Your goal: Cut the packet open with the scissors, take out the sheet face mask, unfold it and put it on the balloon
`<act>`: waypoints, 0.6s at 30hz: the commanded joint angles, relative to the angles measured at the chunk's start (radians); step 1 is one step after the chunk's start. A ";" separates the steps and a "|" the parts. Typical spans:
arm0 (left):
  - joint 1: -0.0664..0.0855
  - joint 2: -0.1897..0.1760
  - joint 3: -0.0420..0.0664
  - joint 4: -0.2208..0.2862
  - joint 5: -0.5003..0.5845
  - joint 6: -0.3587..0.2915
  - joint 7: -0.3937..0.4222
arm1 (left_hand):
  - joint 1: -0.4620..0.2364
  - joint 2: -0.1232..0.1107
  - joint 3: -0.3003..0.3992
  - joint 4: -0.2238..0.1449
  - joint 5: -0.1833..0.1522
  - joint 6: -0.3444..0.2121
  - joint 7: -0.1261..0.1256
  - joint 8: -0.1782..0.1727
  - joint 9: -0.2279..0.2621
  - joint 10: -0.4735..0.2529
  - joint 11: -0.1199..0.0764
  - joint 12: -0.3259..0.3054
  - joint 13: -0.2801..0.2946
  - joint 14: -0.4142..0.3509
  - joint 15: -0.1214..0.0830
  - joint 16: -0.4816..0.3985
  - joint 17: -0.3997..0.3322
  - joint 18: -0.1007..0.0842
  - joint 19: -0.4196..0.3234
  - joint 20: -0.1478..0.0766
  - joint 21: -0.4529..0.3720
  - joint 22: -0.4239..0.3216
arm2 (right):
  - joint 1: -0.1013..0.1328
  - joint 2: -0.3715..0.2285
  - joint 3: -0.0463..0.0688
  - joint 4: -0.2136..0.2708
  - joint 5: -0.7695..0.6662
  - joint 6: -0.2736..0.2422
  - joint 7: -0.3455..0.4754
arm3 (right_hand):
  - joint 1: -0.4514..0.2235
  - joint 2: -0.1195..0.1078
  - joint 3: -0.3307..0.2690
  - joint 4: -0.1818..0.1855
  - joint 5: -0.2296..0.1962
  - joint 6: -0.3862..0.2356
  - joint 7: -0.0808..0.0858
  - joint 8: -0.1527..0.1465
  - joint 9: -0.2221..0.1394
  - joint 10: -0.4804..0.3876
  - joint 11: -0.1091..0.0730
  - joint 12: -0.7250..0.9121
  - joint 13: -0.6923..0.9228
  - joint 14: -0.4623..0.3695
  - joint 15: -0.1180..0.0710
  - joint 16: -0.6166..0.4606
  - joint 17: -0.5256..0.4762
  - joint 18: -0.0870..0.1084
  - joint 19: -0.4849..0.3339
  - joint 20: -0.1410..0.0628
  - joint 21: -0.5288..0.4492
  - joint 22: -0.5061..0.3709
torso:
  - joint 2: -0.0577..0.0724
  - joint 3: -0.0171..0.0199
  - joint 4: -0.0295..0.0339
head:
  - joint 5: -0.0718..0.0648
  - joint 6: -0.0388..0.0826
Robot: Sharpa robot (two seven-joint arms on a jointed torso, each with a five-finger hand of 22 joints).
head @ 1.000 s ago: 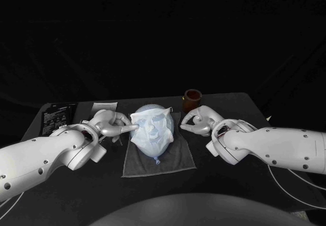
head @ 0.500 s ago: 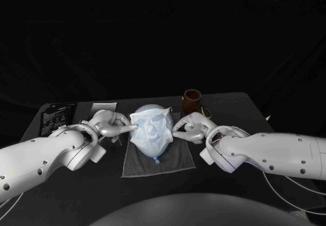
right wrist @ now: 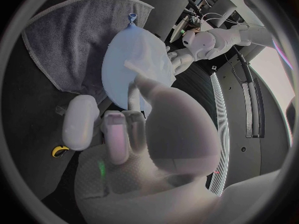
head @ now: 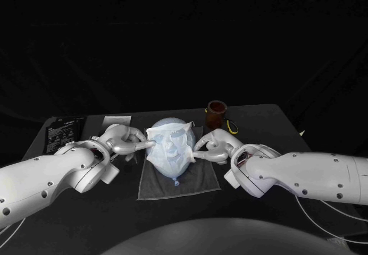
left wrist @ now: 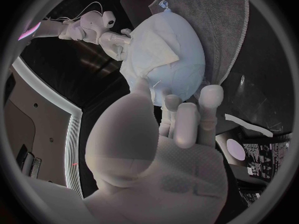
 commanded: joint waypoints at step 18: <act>0.000 -0.004 0.000 0.004 0.004 0.017 -0.007 | -0.001 0.009 -0.007 0.001 0.002 -0.003 -0.005 0.005 0.001 0.006 -0.002 0.006 0.002 0.005 0.001 0.005 -0.001 -0.003 0.002 0.002 0.004 0.001 | -0.011 -0.020 0.000 0.045 -0.056 0.000 -0.040 | -0.057 -0.044 -0.064 0.013 -0.005 0.020 0.002 -0.003 -0.005 0.107 -0.006 0.004 0.263 0.104 -0.005 0.004 0.264 -0.007 -0.005 -0.009 -0.005 0.161 | 0.000 0.0003 0.0016 | -0.007 0.000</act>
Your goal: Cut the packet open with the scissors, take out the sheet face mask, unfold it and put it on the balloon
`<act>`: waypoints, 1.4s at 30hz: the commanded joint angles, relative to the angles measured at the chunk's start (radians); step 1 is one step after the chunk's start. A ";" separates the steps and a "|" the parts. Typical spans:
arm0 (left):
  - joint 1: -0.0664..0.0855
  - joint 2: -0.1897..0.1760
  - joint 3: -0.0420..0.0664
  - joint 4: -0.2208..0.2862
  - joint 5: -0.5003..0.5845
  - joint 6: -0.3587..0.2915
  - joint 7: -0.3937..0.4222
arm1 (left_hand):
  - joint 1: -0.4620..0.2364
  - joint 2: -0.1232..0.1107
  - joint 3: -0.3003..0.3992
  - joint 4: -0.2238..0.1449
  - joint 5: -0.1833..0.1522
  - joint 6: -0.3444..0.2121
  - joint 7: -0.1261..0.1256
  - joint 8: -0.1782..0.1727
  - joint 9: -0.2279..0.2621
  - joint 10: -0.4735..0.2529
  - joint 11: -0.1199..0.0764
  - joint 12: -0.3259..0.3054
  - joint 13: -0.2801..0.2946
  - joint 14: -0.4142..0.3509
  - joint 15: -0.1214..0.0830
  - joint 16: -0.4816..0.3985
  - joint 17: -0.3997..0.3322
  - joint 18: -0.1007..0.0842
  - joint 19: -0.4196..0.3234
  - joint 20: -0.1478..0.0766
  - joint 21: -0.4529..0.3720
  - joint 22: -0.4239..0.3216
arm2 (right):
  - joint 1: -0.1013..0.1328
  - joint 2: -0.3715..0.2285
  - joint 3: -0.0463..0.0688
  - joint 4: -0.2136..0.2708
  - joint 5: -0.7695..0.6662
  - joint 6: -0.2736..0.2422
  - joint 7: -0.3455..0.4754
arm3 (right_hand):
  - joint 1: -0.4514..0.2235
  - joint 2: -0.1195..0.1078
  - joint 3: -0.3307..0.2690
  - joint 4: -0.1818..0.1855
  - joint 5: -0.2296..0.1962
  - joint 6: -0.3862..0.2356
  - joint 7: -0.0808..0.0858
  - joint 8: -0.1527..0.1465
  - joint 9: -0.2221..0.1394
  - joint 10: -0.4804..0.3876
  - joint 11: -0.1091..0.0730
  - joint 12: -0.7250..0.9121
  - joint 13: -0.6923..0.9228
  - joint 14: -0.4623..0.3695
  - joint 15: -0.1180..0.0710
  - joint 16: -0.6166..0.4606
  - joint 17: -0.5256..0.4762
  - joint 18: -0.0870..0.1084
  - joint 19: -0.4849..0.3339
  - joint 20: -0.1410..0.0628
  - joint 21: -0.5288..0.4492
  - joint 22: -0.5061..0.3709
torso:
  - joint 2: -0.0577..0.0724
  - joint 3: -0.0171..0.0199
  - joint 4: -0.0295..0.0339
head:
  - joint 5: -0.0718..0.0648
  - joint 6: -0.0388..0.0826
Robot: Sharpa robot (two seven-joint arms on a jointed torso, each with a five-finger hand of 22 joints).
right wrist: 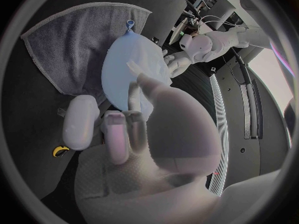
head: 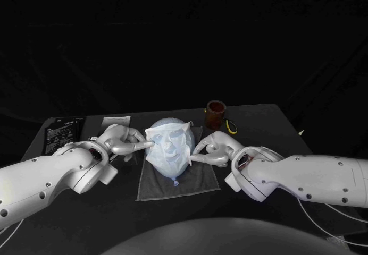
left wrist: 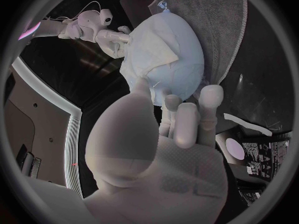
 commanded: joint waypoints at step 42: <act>0.000 0.000 0.000 0.004 0.010 0.012 -0.013 | 0.000 0.011 -0.008 0.001 0.002 -0.003 -0.005 0.005 0.002 0.007 -0.002 0.009 0.003 0.003 0.001 0.004 -0.003 -0.003 0.001 0.002 0.003 0.000 | -0.007 0.024 0.000 0.002 0.006 -0.032 0.017 | 0.083 0.069 0.161 -0.105 0.045 -0.011 0.027 -0.003 0.006 0.108 0.016 0.005 0.263 0.104 0.011 0.003 0.263 -0.004 -0.008 0.007 -0.020 0.159 | 0.000 0.0001 0.0006 | -0.004 0.000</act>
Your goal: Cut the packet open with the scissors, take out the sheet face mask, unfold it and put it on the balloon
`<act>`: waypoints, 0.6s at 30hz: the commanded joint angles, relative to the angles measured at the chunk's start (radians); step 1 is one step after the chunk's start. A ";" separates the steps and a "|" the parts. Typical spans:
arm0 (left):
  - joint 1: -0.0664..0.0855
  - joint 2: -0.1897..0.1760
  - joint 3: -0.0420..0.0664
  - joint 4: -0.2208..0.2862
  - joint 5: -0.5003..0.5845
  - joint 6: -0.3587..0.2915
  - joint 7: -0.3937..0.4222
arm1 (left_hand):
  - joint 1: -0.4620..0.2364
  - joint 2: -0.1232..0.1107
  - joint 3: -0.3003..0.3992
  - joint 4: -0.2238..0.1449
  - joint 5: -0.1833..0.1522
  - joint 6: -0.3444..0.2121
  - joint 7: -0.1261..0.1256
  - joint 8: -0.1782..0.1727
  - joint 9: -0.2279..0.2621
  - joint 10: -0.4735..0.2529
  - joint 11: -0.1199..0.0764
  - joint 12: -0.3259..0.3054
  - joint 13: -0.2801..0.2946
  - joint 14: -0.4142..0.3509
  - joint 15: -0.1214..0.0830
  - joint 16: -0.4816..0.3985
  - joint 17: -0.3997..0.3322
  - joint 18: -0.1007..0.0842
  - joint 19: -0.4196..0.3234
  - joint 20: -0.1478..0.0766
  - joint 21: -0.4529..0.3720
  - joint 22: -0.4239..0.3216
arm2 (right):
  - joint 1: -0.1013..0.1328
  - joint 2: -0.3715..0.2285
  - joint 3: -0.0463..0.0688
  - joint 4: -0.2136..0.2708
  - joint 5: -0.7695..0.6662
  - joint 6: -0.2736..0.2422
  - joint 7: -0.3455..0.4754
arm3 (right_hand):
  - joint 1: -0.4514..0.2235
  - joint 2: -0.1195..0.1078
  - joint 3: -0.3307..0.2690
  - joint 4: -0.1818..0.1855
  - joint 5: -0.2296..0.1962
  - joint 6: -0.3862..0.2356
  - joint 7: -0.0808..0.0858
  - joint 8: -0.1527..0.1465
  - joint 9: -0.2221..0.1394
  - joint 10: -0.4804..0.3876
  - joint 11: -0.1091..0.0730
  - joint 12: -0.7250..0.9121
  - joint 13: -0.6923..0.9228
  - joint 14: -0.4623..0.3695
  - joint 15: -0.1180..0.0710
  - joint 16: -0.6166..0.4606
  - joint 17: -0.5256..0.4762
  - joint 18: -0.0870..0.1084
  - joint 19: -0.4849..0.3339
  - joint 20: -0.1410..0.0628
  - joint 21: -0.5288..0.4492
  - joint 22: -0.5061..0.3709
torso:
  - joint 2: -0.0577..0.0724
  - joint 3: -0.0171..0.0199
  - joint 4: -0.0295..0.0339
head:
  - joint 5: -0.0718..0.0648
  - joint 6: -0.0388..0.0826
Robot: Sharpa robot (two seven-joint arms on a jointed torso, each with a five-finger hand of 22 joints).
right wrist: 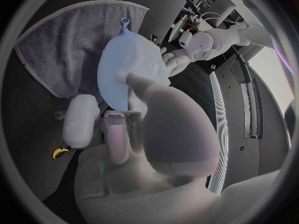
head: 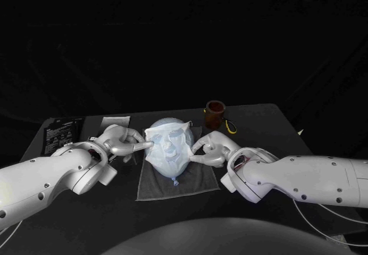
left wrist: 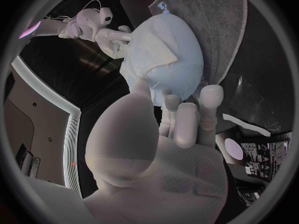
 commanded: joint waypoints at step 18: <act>0.000 0.004 0.000 -0.004 0.004 0.006 -0.014 | 0.000 0.012 -0.008 -0.002 0.002 -0.003 -0.005 0.006 0.002 0.007 -0.002 0.007 0.001 0.003 0.000 0.004 0.000 -0.003 0.000 0.002 0.003 0.000 | -0.002 -0.039 0.000 0.007 0.031 0.110 0.007 | -0.244 -0.102 -0.076 0.044 -0.035 -0.129 0.020 0.013 0.071 0.105 0.018 0.005 0.263 0.103 0.014 0.004 0.263 0.001 -0.026 0.003 -0.059 0.142 | 0.000 0.0000 -0.0005 | 0.003 0.000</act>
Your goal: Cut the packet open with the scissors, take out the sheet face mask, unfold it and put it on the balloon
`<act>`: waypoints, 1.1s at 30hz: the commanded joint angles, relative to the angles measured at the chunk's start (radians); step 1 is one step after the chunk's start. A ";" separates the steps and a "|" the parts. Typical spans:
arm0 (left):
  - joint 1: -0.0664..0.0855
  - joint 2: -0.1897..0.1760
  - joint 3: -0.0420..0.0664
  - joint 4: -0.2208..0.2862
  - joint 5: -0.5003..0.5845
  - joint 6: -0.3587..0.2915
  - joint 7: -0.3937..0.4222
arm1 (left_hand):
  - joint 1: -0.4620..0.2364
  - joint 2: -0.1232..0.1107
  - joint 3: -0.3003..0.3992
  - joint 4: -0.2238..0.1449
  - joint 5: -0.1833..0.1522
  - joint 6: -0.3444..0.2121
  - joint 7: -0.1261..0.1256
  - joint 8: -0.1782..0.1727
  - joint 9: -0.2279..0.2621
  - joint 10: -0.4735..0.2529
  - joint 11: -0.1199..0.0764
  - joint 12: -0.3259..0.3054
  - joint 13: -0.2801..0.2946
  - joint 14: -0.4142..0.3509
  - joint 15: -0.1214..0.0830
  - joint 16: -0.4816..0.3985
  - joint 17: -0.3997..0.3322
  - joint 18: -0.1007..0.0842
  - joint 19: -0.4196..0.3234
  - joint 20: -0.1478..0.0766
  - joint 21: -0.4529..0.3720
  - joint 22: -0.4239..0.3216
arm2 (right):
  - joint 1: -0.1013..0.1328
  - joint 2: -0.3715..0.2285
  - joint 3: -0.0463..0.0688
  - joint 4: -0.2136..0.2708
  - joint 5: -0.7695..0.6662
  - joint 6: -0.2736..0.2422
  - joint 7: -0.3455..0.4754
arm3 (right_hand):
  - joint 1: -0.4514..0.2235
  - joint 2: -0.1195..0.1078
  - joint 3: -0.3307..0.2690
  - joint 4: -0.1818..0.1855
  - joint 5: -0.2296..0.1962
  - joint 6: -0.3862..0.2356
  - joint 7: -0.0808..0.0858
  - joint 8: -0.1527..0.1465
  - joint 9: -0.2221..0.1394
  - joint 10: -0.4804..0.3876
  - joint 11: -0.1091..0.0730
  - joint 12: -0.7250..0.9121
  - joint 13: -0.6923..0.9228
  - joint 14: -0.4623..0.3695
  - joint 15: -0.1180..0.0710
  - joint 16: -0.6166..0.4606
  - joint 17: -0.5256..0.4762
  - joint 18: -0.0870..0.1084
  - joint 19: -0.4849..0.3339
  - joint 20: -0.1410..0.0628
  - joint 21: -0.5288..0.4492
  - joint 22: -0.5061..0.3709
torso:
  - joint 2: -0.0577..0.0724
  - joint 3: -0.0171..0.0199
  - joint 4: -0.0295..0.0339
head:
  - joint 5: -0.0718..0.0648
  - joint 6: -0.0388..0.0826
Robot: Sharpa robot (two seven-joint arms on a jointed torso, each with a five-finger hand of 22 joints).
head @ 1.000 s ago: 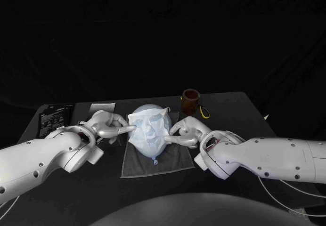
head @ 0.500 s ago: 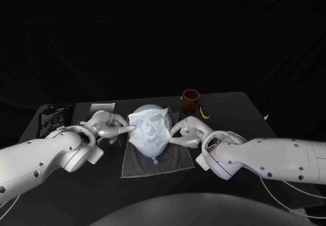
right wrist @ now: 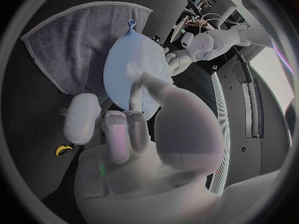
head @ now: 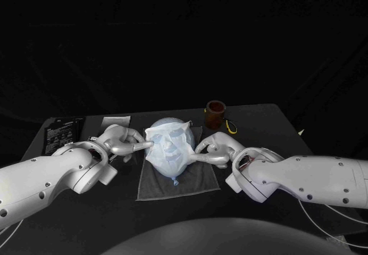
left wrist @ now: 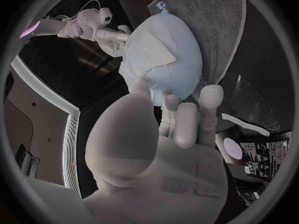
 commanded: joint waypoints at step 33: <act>0.000 -0.001 0.000 0.006 0.003 0.009 -0.014 | 0.002 0.013 -0.006 0.001 0.002 -0.003 -0.005 0.006 0.001 0.006 -0.002 0.007 0.000 0.002 0.000 0.003 0.000 -0.003 0.000 0.002 0.003 0.000 | 0.014 -0.025 0.006 -0.048 0.236 -0.029 0.116 | 0.084 0.162 -0.089 0.119 -0.007 0.068 -0.007 -0.088 -0.033 0.107 0.000 0.005 0.263 0.102 0.005 0.007 0.263 -0.009 0.033 0.012 0.077 0.166 | 0.003 0.0006 0.0009 | 0.002 0.000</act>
